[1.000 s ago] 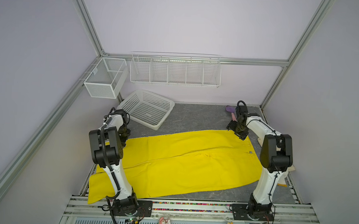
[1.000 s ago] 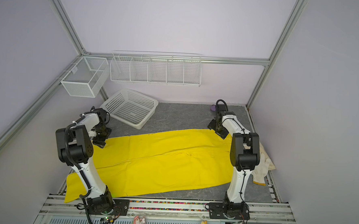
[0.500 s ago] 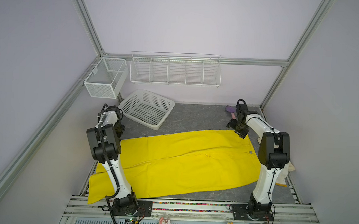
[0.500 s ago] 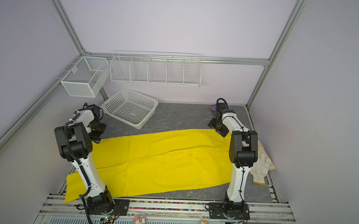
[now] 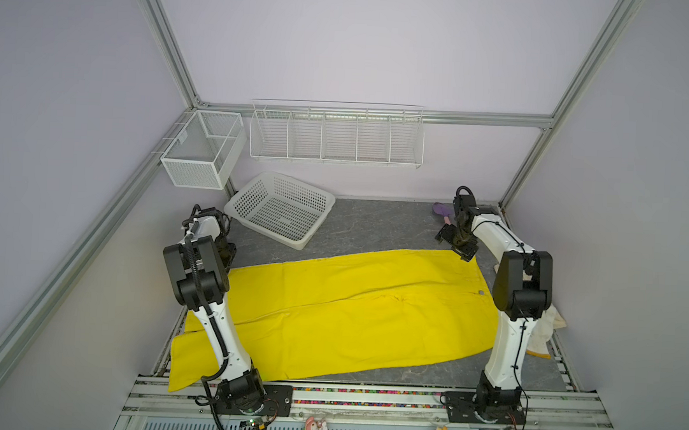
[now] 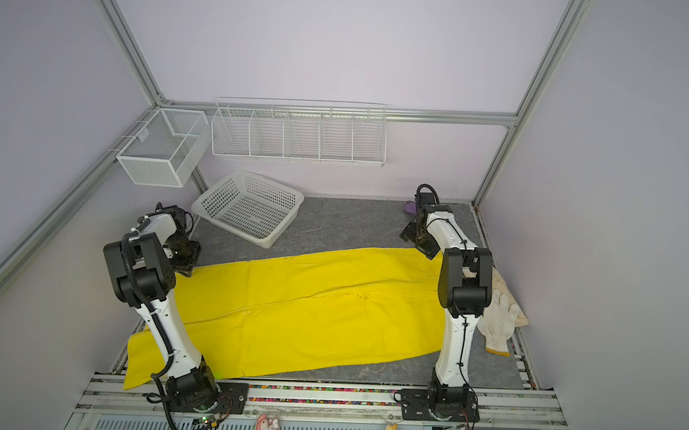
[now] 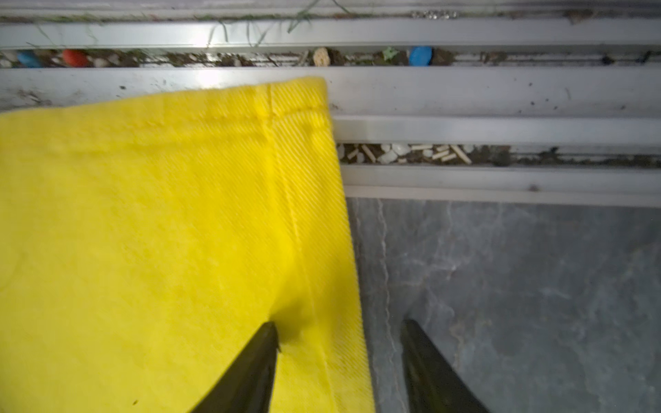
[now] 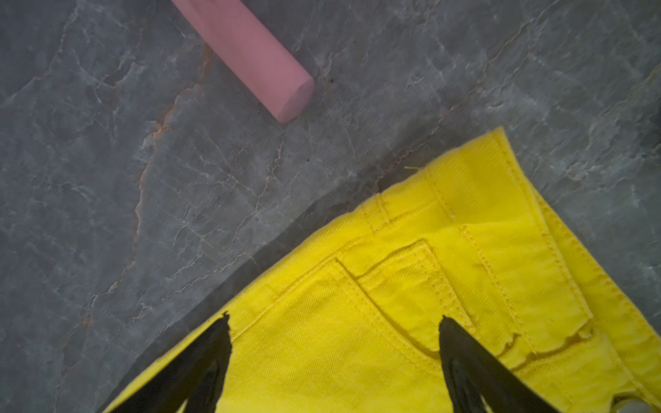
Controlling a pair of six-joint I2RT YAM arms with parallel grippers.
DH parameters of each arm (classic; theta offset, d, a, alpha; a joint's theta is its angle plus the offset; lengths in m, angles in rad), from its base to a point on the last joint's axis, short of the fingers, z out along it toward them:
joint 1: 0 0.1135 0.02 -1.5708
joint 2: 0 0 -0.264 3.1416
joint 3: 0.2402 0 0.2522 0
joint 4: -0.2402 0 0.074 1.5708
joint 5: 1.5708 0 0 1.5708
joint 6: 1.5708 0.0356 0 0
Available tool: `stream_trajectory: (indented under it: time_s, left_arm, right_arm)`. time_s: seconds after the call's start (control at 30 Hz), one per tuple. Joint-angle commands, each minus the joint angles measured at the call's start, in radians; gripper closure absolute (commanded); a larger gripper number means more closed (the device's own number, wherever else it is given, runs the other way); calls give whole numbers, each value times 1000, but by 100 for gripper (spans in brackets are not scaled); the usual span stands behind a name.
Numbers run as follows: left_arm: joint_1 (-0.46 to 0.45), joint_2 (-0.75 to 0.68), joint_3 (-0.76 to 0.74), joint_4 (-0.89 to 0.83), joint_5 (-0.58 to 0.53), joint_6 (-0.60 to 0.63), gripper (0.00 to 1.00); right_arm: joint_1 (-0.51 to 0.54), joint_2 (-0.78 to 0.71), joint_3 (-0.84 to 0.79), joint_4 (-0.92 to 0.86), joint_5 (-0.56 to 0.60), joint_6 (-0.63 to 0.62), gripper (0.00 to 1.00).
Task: Fold and stack the trousers
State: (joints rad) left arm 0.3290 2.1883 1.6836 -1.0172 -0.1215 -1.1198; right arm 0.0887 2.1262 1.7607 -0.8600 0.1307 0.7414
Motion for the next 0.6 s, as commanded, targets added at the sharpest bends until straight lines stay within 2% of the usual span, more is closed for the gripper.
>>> stream_trajectory:
  time_s: [0.0,0.1,0.17,0.33,0.57]
  left_arm:
    - [-10,16,-38,-7,42,20,65]
    - [-14,-4,-50,1,49,28,89]
    - [-16,-19,-51,0,49,28,100]
    - [-28,-70,-50,1,57,68,100]
    - [-50,-163,-53,-11,60,77,100]
  right_arm:
    - [6,37,30,-56,28,48,9]
    - [12,54,50,-60,32,56,10]
    - [16,78,78,-81,46,61,10]
    - [12,130,147,-164,129,58,11]
    - [-3,198,197,-181,138,66,13]
